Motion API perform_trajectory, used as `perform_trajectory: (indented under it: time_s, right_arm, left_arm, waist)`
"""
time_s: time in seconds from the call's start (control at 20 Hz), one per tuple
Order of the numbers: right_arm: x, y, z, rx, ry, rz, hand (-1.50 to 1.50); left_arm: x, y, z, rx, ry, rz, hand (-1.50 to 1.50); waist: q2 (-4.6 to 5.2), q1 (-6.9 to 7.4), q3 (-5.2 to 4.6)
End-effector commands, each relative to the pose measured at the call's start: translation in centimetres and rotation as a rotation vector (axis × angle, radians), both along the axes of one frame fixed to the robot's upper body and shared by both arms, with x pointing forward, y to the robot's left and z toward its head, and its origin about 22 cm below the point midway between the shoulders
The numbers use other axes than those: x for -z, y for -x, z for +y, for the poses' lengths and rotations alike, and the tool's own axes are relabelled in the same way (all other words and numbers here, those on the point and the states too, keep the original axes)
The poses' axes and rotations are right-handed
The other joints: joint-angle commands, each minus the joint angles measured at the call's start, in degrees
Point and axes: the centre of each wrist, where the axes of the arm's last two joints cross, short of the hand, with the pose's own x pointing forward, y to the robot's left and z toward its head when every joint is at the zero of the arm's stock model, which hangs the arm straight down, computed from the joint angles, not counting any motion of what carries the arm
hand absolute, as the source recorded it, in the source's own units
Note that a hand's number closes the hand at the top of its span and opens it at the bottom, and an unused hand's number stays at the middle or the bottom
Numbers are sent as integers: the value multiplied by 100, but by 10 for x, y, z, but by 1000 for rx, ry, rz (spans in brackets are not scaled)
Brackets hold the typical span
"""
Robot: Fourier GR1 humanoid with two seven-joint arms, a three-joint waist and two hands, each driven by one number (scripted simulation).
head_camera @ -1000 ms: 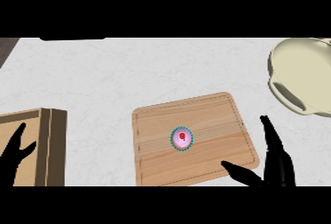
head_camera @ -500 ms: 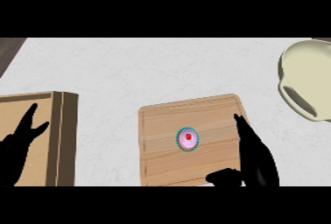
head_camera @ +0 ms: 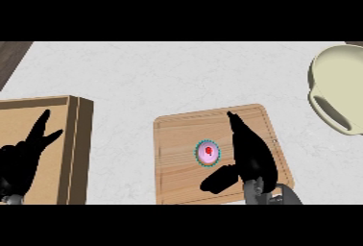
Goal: Pick the cupcake from the cutting board and place it in the pot
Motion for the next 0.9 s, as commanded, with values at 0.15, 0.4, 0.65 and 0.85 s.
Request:
perform_trajectory:
  time_s: [0.15,0.4,0.65,0.85]
  right_arm:
    - [0,-26,27,67,183,237,-150]
    - [-3,-48,25,77,192,269,-150]
    - [6,-58,33,70,190,316,-150]
    - [26,-55,39,89,211,350,-150]
  left_arm:
    - [-1,-5,-3,25,2,-33,0]
    - [-9,-10,5,18,12,-40,0]
    - [-4,-20,-11,-3,13,-40,0]
    - [-3,-24,-5,-4,-12,-50,0]
  waist:
    - [-23,38,-5]
    - [-28,18,3]
    - [-17,-41,7]
    - [-13,-50,8]
